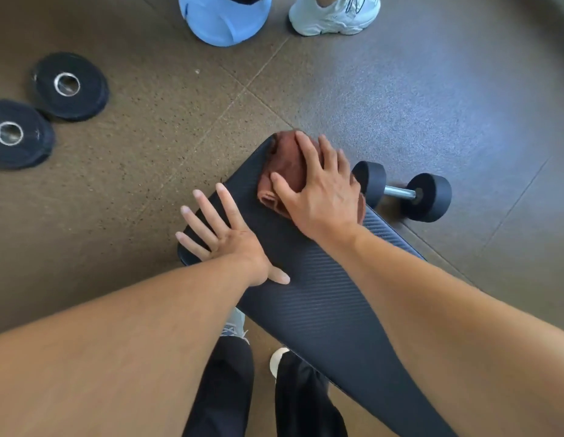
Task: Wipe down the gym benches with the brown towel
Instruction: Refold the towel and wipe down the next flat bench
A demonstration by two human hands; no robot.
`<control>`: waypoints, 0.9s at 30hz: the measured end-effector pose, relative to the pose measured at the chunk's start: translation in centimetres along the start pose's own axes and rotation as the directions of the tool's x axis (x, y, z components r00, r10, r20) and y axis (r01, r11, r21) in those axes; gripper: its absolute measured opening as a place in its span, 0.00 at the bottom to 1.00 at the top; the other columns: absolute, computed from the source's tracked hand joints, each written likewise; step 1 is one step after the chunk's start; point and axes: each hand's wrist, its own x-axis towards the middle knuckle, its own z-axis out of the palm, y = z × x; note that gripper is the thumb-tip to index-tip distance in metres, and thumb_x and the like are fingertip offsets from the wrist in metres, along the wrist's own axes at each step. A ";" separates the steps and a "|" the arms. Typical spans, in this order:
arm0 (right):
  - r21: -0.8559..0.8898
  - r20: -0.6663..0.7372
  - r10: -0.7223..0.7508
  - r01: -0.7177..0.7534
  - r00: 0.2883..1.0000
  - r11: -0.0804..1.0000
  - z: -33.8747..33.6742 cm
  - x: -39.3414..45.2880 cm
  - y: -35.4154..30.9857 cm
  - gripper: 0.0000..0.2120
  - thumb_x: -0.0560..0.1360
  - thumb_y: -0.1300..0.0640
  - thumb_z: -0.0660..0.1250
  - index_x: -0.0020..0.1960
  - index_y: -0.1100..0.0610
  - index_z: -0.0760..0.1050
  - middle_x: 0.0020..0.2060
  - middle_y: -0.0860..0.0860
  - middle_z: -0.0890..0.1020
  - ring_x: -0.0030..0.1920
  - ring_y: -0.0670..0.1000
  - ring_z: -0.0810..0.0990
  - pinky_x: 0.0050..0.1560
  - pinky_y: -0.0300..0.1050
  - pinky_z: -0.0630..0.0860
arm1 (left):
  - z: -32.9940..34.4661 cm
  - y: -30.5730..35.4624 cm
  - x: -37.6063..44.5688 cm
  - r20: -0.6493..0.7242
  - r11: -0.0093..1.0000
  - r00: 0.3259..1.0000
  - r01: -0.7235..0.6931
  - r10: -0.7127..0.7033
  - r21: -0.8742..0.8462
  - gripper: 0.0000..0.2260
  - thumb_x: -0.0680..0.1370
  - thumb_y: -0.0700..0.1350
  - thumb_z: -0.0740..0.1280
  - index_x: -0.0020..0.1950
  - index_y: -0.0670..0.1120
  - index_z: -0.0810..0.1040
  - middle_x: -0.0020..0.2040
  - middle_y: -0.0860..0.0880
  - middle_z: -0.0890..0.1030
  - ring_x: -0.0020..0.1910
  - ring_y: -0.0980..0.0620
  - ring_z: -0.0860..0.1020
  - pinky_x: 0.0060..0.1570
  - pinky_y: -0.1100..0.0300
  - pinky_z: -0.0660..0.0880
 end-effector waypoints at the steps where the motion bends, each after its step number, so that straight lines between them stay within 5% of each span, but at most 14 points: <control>1: 0.070 0.016 0.039 -0.040 0.999 0.997 -0.7 1.6 -0.2 0.34 0.76 0.27 0.56 0.79 0.35 0.56 0.77 0.49 0.67 0.76 0.59 0.66 0.70 0.62 0.66 | -0.1 0.1 0.0 0.001 1.000 1.000 0.009 -0.009 0.005 0.84 0.48 0.66 0.84 0.65 0.47 0.11 0.70 0.38 0.16 0.74 0.35 0.22 0.73 0.32 0.33; 5: 0.175 0.022 0.065 -0.068 0.998 0.982 -1.8 3.6 0.6 0.27 0.77 0.28 0.58 0.75 0.33 0.67 0.64 0.47 0.82 0.66 0.57 0.79 0.58 0.50 0.70 | -0.3 0.3 -0.3 0.015 0.999 1.000 0.024 -0.025 0.037 0.84 0.49 0.66 0.84 0.66 0.47 0.11 0.72 0.38 0.17 0.75 0.35 0.23 0.74 0.32 0.34; 10: 0.226 -0.079 -0.094 0.110 0.992 0.968 -1.7 -1.4 7.0 0.25 0.80 0.36 0.64 0.76 0.33 0.68 0.73 0.38 0.74 0.72 0.46 0.73 0.66 0.46 0.71 | -0.8 0.6 -0.9 0.006 0.996 0.999 0.032 -0.033 0.085 0.84 0.48 0.68 0.84 0.69 0.47 0.13 0.74 0.39 0.20 0.77 0.35 0.26 0.74 0.33 0.37; 14: 0.030 -0.209 -0.250 0.262 0.945 0.965 1.4 -9.1 13.1 0.24 0.81 0.40 0.64 0.76 0.44 0.73 0.79 0.49 0.68 0.81 0.57 0.61 0.78 0.61 0.60 | -0.6 0.7 -1.0 -0.007 0.992 0.999 0.042 -0.041 0.116 0.84 0.48 0.68 0.84 0.69 0.47 0.14 0.75 0.38 0.21 0.77 0.35 0.27 0.74 0.33 0.37; 19: -0.072 -0.108 -0.380 0.374 0.919 0.925 5.7 -18.9 13.1 0.26 0.82 0.36 0.62 0.77 0.44 0.71 0.80 0.51 0.66 0.83 0.60 0.56 0.78 0.71 0.54 | -0.5 0.7 -1.1 -0.027 0.991 0.999 0.034 -0.031 0.130 0.84 0.47 0.69 0.83 0.71 0.47 0.15 0.76 0.39 0.22 0.78 0.35 0.28 0.75 0.33 0.39; 23: -0.125 -0.103 -0.312 0.298 0.945 0.946 5.5 -16.5 11.2 0.27 0.84 0.35 0.55 0.81 0.41 0.63 0.82 0.50 0.61 0.83 0.60 0.52 0.76 0.75 0.52 | -0.3 0.9 -1.1 -0.034 0.990 0.998 0.047 -0.043 0.133 0.85 0.44 0.70 0.82 0.71 0.47 0.16 0.76 0.39 0.23 0.78 0.35 0.29 0.75 0.33 0.40; 27: -0.028 -0.172 -0.085 0.081 0.981 0.996 2.6 -8.3 9.0 0.28 0.82 0.34 0.53 0.81 0.38 0.60 0.83 0.48 0.60 0.83 0.59 0.51 0.77 0.74 0.49 | -0.1 0.9 -1.4 -0.054 0.992 0.997 0.054 -0.048 0.110 0.85 0.45 0.69 0.83 0.72 0.48 0.16 0.77 0.40 0.23 0.79 0.36 0.30 0.76 0.33 0.40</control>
